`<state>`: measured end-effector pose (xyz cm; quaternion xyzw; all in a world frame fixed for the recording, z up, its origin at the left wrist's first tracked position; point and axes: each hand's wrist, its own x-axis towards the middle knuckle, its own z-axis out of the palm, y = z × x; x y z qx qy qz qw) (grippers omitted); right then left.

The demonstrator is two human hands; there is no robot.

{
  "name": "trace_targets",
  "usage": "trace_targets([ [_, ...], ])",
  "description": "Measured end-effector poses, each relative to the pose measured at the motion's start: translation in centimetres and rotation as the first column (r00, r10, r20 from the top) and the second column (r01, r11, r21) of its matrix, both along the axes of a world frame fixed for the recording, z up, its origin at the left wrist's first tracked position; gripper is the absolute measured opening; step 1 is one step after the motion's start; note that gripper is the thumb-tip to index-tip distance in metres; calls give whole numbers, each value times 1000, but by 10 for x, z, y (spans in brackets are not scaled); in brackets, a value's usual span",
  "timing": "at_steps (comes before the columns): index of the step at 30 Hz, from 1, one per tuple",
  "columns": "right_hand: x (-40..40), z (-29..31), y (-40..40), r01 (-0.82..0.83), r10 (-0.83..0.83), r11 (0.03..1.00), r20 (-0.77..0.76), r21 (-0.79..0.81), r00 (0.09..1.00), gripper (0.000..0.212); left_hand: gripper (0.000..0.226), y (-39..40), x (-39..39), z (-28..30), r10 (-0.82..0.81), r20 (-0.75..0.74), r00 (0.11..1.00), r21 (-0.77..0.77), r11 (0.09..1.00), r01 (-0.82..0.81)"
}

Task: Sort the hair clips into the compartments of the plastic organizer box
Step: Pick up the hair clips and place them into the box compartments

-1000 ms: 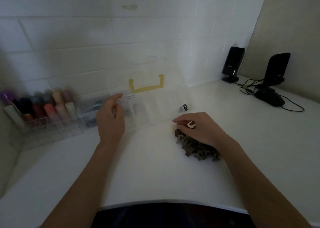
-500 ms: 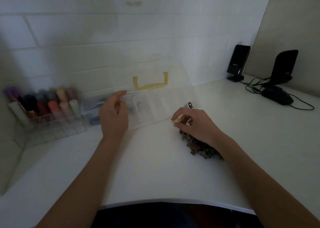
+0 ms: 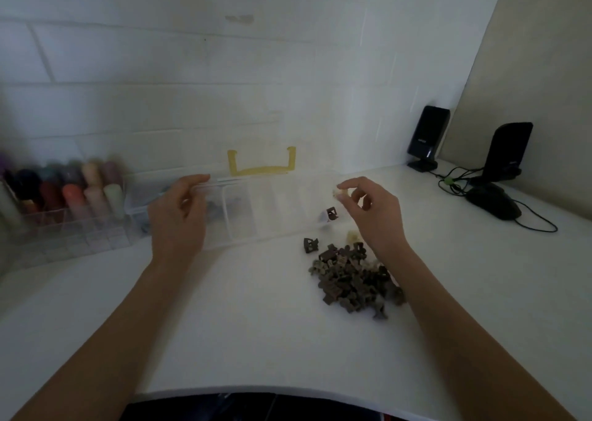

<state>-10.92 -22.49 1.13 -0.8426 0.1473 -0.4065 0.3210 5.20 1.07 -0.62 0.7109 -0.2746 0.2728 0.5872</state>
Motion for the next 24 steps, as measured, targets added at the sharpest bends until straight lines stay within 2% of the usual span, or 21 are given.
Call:
trace_targets([
  [3, 6, -2, -8, -66, 63, 997, -44, -50, 997, 24, 30, -1, -2, 1, 19, 28, 999, 5, 1000, -19],
  [5, 5, -5, -8, -105, 102, 992, -42, -68, 994, 30, 32, 0, -4, 2, 21, 40, 999, 17, 1000, -22],
  [7, 3, -5, -9, -107, 104, 990, -39, -94, 994, 26, 33, 0, -5, 3, 29, 55, 998, 39, 999, -31],
  [11, -10, 9, -10, -153, 152, 987, -11, -42, 988, 6, 34, 0, -6, 2, 39, 76, 996, 65, 997, -44],
  [13, -17, 17, -5, -258, 253, 966, -134, -19, 958, 4, 34, 0, -6, 2, 45, 89, 995, 81, 995, -53],
  [15, -20, 17, 1, -344, 296, 933, -323, -103, 899, 3, 33, -2, -6, 1, 23, 71, 997, 59, 998, -27],
  [18, -17, 11, 10, -359, 144, 867, -518, -344, 843, 17, 27, -6, -6, 3, -75, -68, 995, -51, 996, 72],
  [20, -16, 8, 17, -336, 63, 841, -541, -424, 839, 26, 22, -6, -6, 6, -195, -205, 959, -147, 975, 166],
  [24, -14, 3, 28, -294, -47, 784, -526, -546, 849, 32, 19, -5, -7, 9, -297, -322, 899, -240, 944, 226],
])
